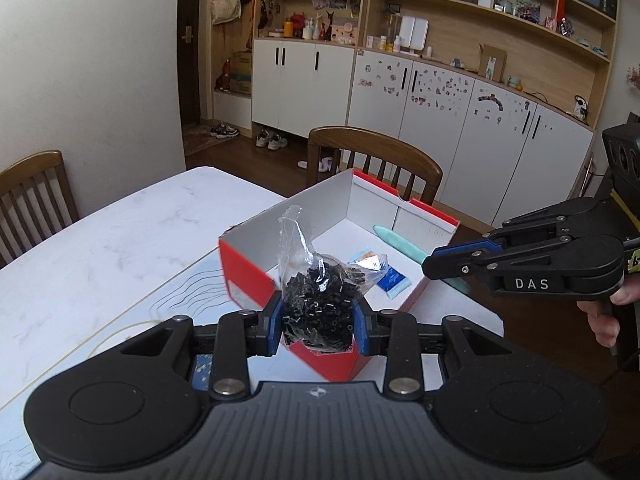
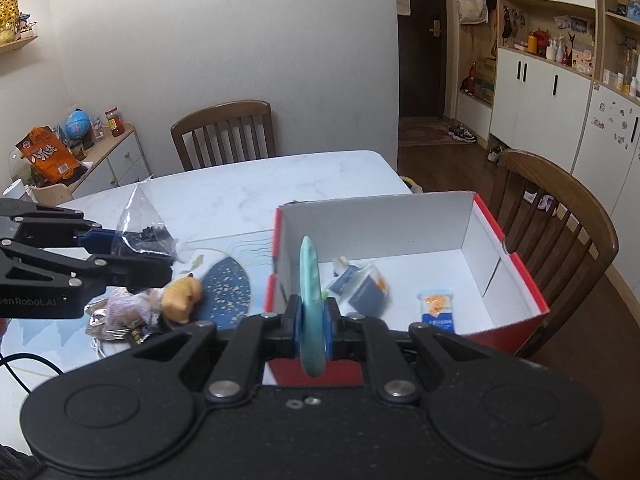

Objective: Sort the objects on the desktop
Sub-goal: 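Carry the clip bag and toothbrush with both tools over the red shoebox, then lower the clip bag and toothbrush into the box and open both tools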

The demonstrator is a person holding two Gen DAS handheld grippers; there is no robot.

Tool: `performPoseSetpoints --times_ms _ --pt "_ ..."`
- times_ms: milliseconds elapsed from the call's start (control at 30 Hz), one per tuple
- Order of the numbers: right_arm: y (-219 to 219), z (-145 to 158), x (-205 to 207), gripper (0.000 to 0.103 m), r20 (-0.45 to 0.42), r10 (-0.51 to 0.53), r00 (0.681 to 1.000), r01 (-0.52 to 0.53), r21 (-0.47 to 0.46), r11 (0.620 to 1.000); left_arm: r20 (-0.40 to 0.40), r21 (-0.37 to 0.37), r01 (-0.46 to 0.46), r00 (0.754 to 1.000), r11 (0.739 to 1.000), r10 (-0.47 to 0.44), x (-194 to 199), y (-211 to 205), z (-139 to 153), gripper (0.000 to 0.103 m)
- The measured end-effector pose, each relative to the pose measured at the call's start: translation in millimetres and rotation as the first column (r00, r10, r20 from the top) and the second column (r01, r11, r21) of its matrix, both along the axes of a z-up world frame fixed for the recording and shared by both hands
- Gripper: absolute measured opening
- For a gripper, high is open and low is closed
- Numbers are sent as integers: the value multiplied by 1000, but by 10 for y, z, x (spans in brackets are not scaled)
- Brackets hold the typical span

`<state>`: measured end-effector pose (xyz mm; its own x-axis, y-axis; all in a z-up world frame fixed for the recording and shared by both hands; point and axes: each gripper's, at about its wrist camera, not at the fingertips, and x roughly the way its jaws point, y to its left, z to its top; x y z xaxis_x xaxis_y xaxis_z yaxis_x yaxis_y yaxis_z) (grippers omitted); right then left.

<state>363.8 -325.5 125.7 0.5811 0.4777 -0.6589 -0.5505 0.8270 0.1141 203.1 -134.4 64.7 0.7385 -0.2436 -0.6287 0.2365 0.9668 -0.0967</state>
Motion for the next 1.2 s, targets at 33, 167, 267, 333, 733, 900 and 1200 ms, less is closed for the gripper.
performPoseSetpoints --times_ms 33,167,267,333,733,900,1200 --pt "-17 -9 51 10 -7 5 1000 -5 -4 1000 -7 -1 3 1000 1000 -3 54 -29 -3 33" --pt "-86 -20 247 10 -27 25 999 -25 -14 1000 -26 16 20 999 1000 -19 257 -170 -25 33" --pt "-160 -27 378 10 -30 31 999 -32 -19 999 -39 27 29 999 999 -28 401 -265 -40 33" --pt "-210 -40 465 10 -34 33 999 -34 -20 999 -53 33 37 998 999 -35 497 -328 -65 33" --pt "-486 -211 970 10 -81 11 997 -13 -35 999 -184 66 112 978 991 -99 1087 -752 -332 33" --pt "-582 -326 1148 10 -118 -12 993 6 -46 999 -241 81 143 963 986 -120 1304 -899 -463 33" --pt "-634 -536 1428 8 -163 -22 986 11 -70 998 -333 107 191 932 976 -145 1700 -1086 -671 33"
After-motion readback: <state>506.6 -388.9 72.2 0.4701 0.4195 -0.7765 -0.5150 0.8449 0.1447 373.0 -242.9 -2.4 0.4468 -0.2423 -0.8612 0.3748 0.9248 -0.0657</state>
